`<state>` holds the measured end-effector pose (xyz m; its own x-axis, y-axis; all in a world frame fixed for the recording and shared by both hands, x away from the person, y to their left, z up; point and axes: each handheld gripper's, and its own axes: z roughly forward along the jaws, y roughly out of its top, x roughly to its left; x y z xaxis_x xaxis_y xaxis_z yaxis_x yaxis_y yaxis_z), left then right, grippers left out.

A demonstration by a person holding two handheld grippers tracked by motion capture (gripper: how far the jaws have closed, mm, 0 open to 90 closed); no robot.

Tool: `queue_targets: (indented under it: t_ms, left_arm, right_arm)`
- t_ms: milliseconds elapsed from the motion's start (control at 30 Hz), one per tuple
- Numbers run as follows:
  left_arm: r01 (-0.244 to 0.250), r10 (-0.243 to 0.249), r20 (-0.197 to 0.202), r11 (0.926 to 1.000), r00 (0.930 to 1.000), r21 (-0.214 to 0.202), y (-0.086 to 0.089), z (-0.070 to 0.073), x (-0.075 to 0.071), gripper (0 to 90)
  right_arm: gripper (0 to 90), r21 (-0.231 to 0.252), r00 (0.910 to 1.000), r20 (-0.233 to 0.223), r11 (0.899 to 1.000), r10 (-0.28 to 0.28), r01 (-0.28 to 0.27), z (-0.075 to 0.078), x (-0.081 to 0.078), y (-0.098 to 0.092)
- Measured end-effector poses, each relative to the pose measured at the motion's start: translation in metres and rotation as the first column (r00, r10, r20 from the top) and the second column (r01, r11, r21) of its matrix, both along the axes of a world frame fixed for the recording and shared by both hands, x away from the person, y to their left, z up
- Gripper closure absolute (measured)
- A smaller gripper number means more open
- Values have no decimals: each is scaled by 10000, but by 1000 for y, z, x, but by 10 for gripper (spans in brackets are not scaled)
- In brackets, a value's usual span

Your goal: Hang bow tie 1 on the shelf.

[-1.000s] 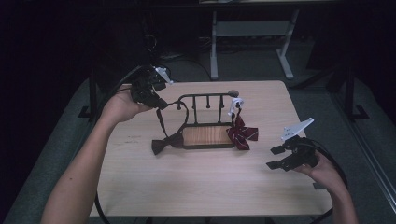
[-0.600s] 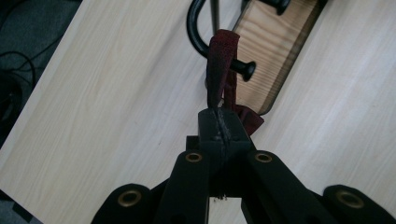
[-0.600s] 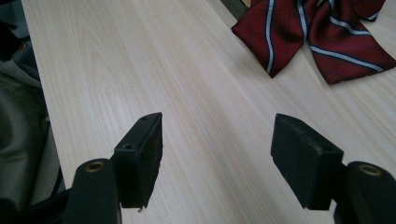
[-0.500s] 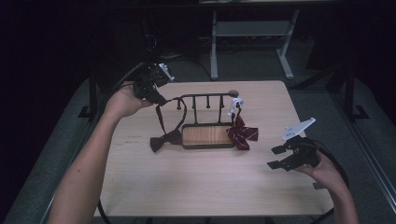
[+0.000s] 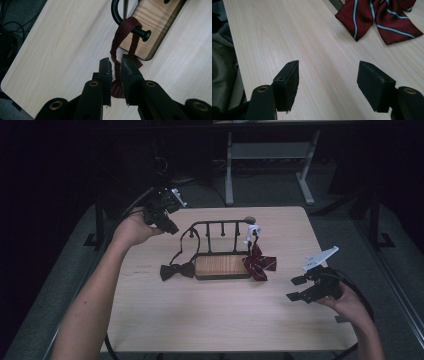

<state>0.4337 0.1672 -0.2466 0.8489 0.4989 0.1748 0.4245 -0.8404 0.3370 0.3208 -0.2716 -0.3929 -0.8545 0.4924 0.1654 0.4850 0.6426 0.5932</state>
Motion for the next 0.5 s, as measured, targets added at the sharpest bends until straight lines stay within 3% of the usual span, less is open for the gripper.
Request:
queue_targets:
  t_ms: [500]
  left_arm:
    - [111, -112, -70, 9998, 9999, -144, 13, -8, -14, 745]
  right_arm:
    - [332, -96, 9998, -56, 9998, -179, 179, -3, 1, -3]
